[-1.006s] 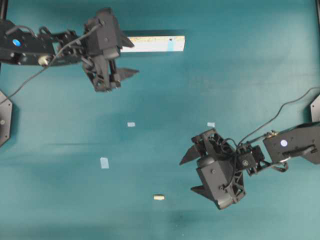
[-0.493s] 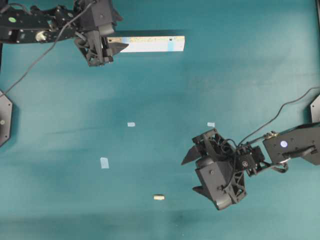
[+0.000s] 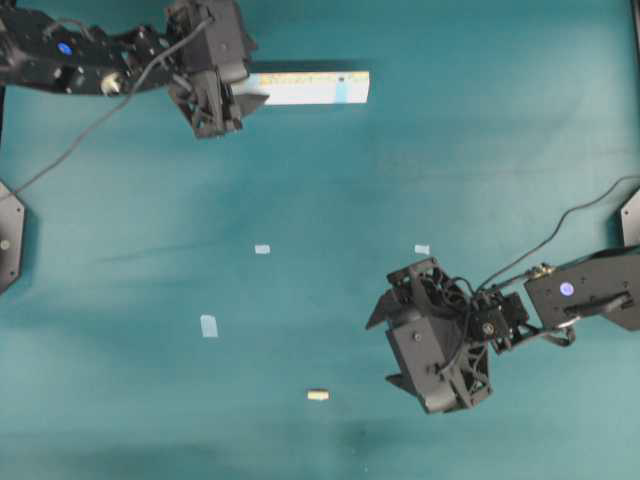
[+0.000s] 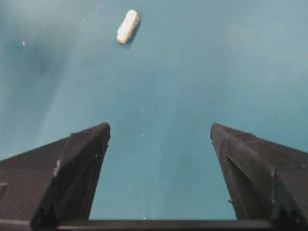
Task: Move the wooden board into place and insert the rod into its hole.
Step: 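Grasp the strip's end with the left gripper and drag it toward center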
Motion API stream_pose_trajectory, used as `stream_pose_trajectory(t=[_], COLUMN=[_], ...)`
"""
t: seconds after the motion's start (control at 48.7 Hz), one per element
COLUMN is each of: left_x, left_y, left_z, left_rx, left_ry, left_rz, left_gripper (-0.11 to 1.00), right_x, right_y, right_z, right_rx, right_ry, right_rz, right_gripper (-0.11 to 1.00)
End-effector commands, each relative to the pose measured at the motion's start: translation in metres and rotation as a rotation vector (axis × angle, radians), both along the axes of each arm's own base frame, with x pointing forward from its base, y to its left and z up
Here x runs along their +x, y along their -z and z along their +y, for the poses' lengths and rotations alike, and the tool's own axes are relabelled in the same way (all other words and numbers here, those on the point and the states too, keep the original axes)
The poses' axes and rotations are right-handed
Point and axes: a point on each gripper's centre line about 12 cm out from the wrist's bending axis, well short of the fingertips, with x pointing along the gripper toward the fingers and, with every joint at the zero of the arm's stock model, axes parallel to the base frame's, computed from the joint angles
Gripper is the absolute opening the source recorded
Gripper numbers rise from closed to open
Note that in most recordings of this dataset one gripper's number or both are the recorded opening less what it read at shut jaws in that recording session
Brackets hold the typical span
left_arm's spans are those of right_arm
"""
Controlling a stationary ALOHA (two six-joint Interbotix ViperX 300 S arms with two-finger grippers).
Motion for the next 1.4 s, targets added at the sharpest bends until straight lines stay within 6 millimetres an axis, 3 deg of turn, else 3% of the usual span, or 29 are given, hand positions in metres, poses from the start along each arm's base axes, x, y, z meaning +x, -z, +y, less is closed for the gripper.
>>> stream_pose_trajectory(t=[0.0, 0.205, 0.493, 0.657, 0.821, 1.17, 1.375], left_x=[0.006, 0.007, 0.014, 0.014, 0.010, 0.013, 0.027], left_y=[-0.004, 0.019, 0.027, 0.030, 0.035, 0.032, -0.002], left_z=[0.006, 0.007, 0.014, 0.014, 0.010, 0.005, -0.010], left_rx=[0.021, -0.006, -0.013, -0.018, -0.029, -0.024, -0.010], left_ry=[-0.004, -0.007, -0.015, -0.017, -0.013, 0.000, 0.042], left_rz=[-0.029, 0.019, 0.024, 0.029, 0.049, 0.041, -0.014], left_gripper=[0.90, 0.90, 0.82, 0.57, 0.21, 0.21, 0.21], right_x=[0.004, 0.005, 0.007, 0.007, 0.007, 0.006, 0.005], right_y=[-0.017, -0.018, -0.021, -0.020, -0.020, -0.019, -0.017], right_z=[0.003, 0.003, 0.004, 0.004, 0.004, 0.004, 0.003], right_rx=[0.023, 0.026, 0.027, 0.020, 0.016, 0.012, 0.005], right_ry=[0.002, 0.004, 0.005, 0.006, 0.006, 0.005, 0.007], right_rz=[-0.044, -0.045, -0.051, -0.036, -0.029, -0.024, -0.007], right_gripper=[0.91, 0.91, 0.91, 0.91, 0.91, 0.91, 0.91])
